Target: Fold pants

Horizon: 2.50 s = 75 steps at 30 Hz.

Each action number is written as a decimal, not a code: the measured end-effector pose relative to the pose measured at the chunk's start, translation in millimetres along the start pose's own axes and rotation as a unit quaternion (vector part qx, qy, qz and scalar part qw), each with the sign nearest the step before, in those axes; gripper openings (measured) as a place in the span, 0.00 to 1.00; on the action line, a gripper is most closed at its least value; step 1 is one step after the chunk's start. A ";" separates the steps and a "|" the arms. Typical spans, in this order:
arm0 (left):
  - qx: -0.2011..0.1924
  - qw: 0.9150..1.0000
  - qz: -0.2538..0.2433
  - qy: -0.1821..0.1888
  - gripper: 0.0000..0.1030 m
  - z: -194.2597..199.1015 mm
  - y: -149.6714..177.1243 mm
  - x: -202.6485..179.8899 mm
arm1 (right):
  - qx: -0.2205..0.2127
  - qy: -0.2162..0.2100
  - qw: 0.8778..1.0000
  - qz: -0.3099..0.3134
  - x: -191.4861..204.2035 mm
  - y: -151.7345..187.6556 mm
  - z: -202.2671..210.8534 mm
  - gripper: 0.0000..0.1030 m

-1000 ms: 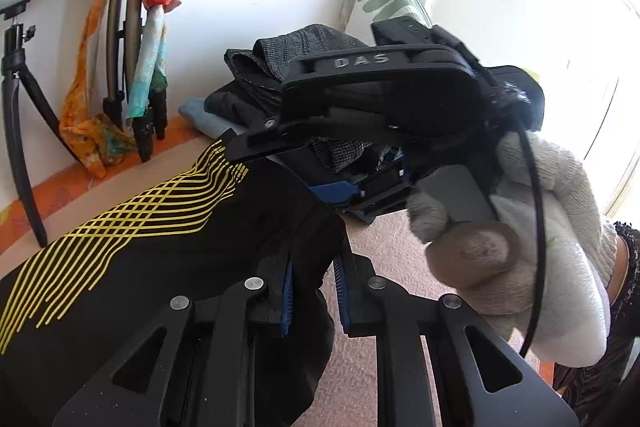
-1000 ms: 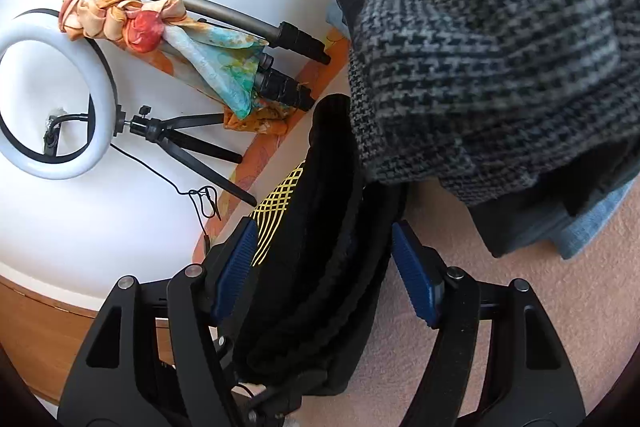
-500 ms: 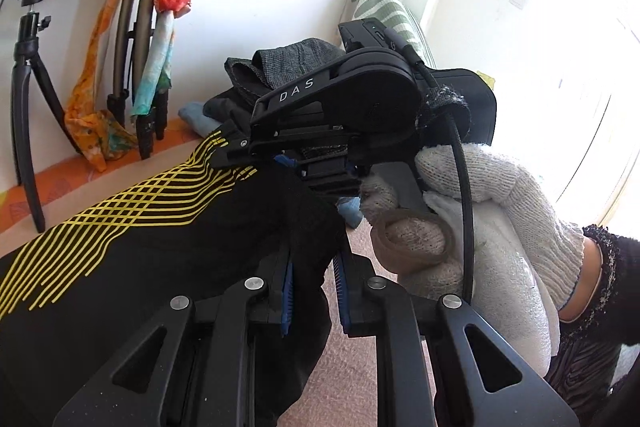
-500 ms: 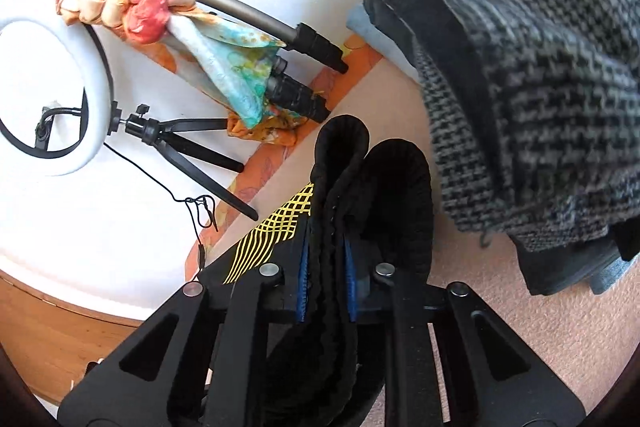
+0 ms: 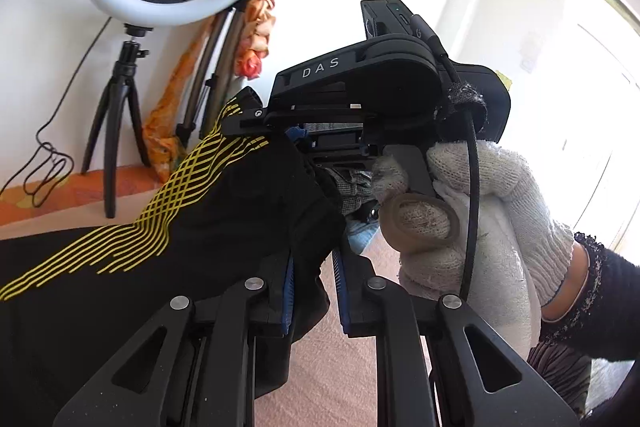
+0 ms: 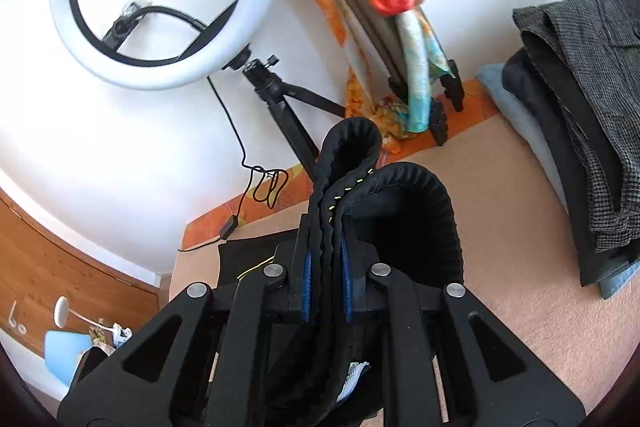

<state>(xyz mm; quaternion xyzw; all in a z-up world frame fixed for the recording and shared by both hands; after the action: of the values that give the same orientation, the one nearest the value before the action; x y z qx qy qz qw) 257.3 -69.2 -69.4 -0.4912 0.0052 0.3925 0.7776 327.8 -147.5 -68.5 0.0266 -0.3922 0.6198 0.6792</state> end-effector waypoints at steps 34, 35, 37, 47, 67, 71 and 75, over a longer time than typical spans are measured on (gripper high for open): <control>-0.068 0.969 0.206 -0.119 0.10 179.7 117.2 161.4 | 0.163 0.084 0.969 0.166 224.7 85.4 -256.9 0.12; -0.067 0.968 0.209 -0.124 0.10 186.9 121.7 165.2 | 0.171 0.077 0.968 0.169 228.8 89.0 -262.5 0.14; -0.069 0.965 0.212 -0.137 0.13 196.1 125.8 169.1 | 0.185 0.071 0.964 0.178 236.3 93.7 -269.6 0.24; -0.085 0.957 0.219 -0.170 0.25 206.1 118.3 186.2 | 0.152 -0.023 0.973 0.175 238.9 69.9 -208.3 0.55; 0.073 0.933 0.184 -0.299 0.38 137.7 113.0 230.4 | 0.110 0.127 0.971 0.172 73.3 63.7 -152.9 0.55; 0.059 0.925 0.217 -0.305 0.38 155.8 123.7 244.7 | 0.120 0.150 0.967 0.168 65.7 51.5 -183.1 0.55; 0.020 0.935 0.215 -0.282 0.38 174.5 103.2 242.1 | 0.118 0.123 0.974 0.146 56.7 38.2 -188.0 0.55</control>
<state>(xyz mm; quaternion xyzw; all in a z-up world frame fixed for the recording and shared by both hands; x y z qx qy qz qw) 295.5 233.0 -152.8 -0.3313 -0.1012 0.6724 0.6541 384.4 6.1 -183.5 -0.0278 -0.2295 0.7529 0.6162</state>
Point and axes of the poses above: each gripper's, at about its wrist camera, not at the fingertips, and z roughly against the way its jaws point, x to its left, y to its underside, the point moved 4 cm from there along -z, roughly the way its jaws point, and after that the axes turned 9 degrees about x, right-handed, at the moved point
